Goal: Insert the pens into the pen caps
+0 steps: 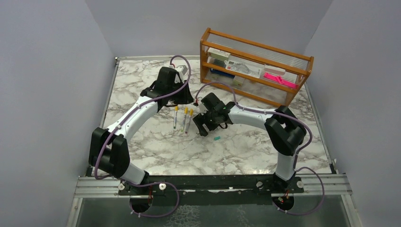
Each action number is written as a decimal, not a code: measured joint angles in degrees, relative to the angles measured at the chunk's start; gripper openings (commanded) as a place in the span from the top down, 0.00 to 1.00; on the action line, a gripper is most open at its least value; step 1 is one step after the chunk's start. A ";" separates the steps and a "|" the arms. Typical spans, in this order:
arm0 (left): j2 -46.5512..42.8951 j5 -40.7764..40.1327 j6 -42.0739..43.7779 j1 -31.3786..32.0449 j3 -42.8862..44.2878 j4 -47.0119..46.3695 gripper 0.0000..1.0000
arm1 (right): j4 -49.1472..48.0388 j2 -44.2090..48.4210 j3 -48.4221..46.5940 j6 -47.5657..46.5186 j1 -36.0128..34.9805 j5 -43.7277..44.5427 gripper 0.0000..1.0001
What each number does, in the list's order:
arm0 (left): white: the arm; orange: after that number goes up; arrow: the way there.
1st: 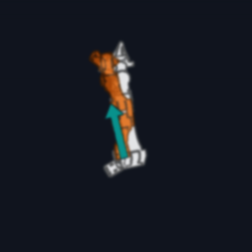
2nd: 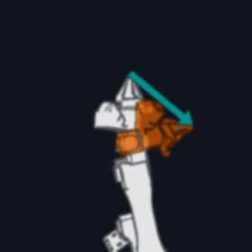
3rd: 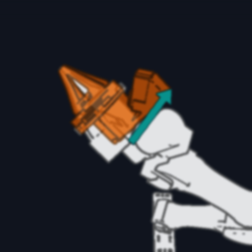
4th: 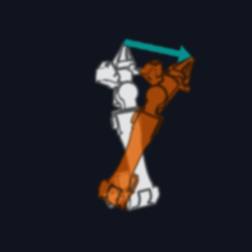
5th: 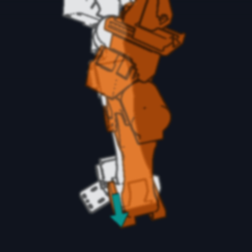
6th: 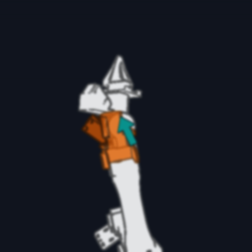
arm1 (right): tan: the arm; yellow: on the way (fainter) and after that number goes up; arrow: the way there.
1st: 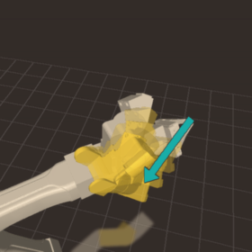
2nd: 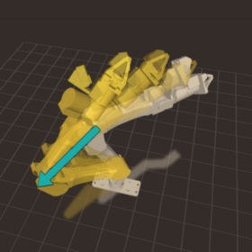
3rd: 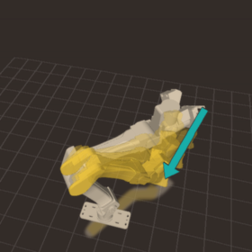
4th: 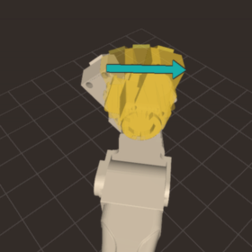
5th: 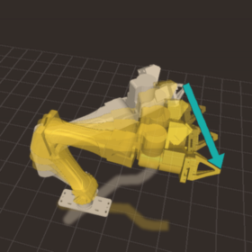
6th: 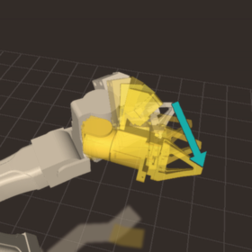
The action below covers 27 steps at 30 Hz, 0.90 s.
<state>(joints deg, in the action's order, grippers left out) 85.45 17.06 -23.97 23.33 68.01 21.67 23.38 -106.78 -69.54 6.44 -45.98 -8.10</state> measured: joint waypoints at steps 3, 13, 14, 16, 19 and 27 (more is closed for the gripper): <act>0.00 -0.15 0.26 -0.22 -0.15 0.20 0.73 | 0.83 -1.70 -0.81 -0.59 -1.07 1.95 0.28; 0.00 0.07 -0.11 -1.18 -0.66 0.26 0.76 | 2.21 -2.43 -1.27 0.55 -2.93 9.62 0.61; 0.00 0.09 -0.24 -1.29 -0.66 0.24 0.76 | 2.21 -2.40 -1.20 1.05 -3.02 10.27 0.63; 0.00 0.17 -0.70 -1.64 -0.66 0.07 0.76 | 2.12 -2.29 -0.94 2.03 -3.08 11.02 0.70; 0.00 0.39 -1.42 -2.45 -0.66 -0.33 0.76 | 1.88 -1.73 -0.13 3.91 -3.08 11.74 0.79; 0.00 3.19 -4.48 -5.90 -0.74 -2.43 0.76 | 0.31 1.33 3.85 8.09 -3.08 12.61 0.99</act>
<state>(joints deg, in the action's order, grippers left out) 85.45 20.25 -28.45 17.43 67.26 19.25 23.68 -105.45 -65.69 14.52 -49.06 4.51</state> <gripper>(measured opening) 0.244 0.052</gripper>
